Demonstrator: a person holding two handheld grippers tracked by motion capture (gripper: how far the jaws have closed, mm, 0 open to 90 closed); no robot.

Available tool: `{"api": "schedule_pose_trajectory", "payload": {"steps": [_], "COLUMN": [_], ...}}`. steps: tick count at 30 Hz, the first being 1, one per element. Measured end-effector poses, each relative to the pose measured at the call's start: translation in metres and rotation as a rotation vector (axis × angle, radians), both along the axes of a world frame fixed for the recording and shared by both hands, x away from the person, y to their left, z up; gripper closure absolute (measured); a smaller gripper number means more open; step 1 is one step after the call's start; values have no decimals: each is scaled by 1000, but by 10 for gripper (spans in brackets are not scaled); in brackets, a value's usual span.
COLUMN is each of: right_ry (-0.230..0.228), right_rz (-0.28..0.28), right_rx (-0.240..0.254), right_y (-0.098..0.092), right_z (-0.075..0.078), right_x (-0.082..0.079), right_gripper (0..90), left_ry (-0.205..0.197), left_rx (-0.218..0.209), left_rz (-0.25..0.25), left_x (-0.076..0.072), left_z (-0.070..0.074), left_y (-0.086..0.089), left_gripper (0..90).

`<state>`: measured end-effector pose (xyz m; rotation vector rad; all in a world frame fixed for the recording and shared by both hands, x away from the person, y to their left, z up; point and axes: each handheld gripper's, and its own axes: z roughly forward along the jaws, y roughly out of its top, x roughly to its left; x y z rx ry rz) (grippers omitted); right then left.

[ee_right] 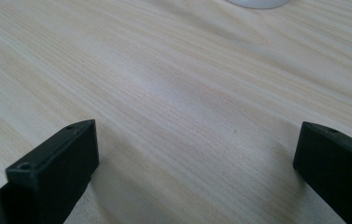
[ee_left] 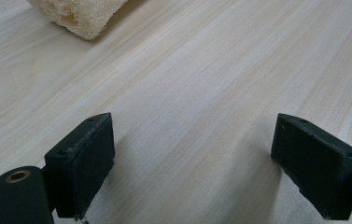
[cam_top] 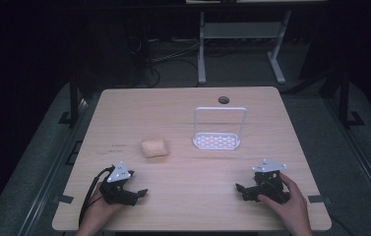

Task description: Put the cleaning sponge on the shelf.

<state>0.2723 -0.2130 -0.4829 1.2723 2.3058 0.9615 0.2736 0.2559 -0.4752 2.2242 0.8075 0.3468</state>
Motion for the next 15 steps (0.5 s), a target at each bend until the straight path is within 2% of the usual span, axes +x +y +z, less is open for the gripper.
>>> {"api": "schedule_pose_trajectory", "payload": {"steps": [15], "right_ry": [1], "right_rz": [-7], "right_rx": [-4], "right_y": [0], "right_z": [0], "right_x": [-2], "right_gripper": [0], "left_ry": [4], "left_rx": [8], "left_rz": [-1], "left_x": [0], "left_z": [1], "left_y": [-1], "left_gripper": [139]}}
